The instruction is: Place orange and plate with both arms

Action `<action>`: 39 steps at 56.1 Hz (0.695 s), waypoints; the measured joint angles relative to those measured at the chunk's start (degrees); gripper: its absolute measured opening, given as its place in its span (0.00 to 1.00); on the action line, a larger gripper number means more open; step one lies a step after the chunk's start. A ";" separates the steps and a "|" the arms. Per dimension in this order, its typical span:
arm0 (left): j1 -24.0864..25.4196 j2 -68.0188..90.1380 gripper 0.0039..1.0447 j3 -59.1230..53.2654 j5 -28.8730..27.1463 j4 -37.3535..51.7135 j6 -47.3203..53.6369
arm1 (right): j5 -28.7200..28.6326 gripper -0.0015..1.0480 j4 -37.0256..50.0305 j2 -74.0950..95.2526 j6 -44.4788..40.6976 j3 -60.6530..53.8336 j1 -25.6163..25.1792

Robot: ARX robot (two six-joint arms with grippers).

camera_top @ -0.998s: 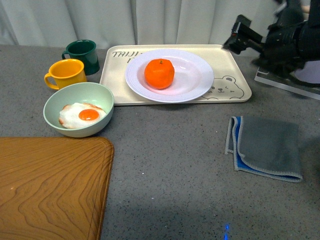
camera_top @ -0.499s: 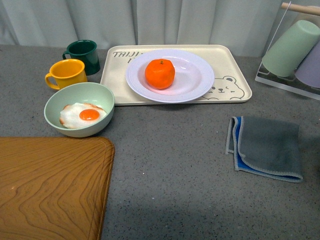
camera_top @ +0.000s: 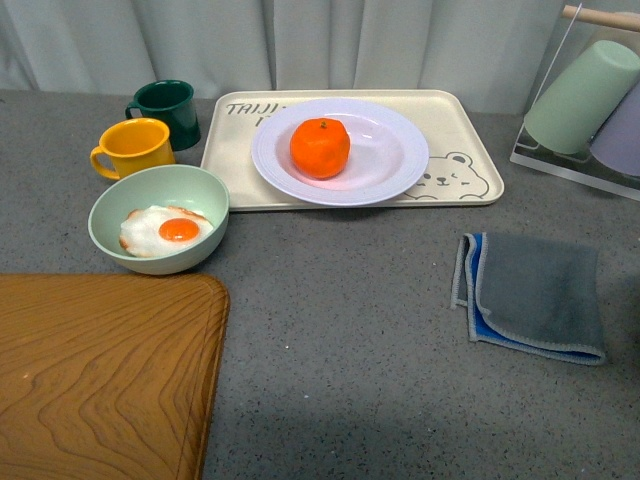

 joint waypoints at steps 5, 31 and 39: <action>0.00 0.00 0.94 0.00 0.02 0.00 0.00 | -0.02 0.01 -3.58 -5.09 0.00 -1.55 0.00; 0.00 0.00 0.94 0.00 0.02 0.00 0.00 | -0.07 0.01 -22.23 -27.76 0.00 -5.03 0.00; 0.00 0.00 0.94 0.00 0.00 0.00 0.00 | -0.07 0.01 -27.21 -33.27 0.00 -5.20 0.00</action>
